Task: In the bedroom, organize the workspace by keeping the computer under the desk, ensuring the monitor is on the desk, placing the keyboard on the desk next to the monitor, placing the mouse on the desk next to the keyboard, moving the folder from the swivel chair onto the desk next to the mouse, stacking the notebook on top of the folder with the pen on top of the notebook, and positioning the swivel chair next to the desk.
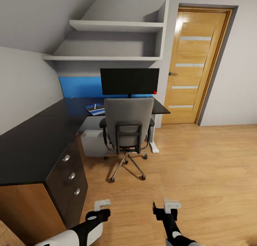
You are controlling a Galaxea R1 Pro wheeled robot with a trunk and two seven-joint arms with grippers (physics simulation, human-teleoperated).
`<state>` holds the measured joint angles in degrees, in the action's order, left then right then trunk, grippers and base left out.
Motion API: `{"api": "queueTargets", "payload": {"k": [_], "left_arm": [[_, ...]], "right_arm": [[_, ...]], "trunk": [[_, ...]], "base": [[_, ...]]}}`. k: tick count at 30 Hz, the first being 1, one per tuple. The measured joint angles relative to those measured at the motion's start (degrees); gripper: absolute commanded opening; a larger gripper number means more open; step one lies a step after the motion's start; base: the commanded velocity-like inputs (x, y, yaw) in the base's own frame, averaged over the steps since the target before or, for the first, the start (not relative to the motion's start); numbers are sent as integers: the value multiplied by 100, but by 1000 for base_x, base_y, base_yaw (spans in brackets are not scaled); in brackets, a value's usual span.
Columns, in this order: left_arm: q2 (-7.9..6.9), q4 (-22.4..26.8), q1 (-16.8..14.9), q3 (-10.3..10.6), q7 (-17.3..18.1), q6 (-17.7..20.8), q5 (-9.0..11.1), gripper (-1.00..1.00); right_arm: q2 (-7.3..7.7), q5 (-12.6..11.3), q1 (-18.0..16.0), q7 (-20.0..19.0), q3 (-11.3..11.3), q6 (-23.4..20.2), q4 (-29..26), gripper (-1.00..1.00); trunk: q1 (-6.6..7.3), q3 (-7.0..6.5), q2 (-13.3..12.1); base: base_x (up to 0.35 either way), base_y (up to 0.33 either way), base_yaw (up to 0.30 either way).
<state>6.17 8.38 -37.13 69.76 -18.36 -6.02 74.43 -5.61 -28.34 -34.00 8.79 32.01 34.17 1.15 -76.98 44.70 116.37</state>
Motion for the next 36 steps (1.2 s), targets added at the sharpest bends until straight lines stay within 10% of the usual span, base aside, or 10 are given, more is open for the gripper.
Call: {"api": "queueTargets", "payload": {"k": [16, 22, 36], "left_arm": [[-121, -359, 1106, 5, 49, -163, -30, 100], [-183, -379, 1785, 9, 51, -1210, -27, 100], [-419, -421, 1966, 21, 65, -1652, -21, 100]], "right_arm": [[243, 8, 578, -6, 14, -179, 5, 100], [247, 2, 1080, -22, 11, -199, 11, 100], [252, 5, 1207, -9, 18, -200, 8, 100]], "trunk": [[352, -289, -642], [484, -395, -882], [791, -648, -1444]], "base": [[0, 0, 0], [0, 0, 0], [0, 0, 0]]}}
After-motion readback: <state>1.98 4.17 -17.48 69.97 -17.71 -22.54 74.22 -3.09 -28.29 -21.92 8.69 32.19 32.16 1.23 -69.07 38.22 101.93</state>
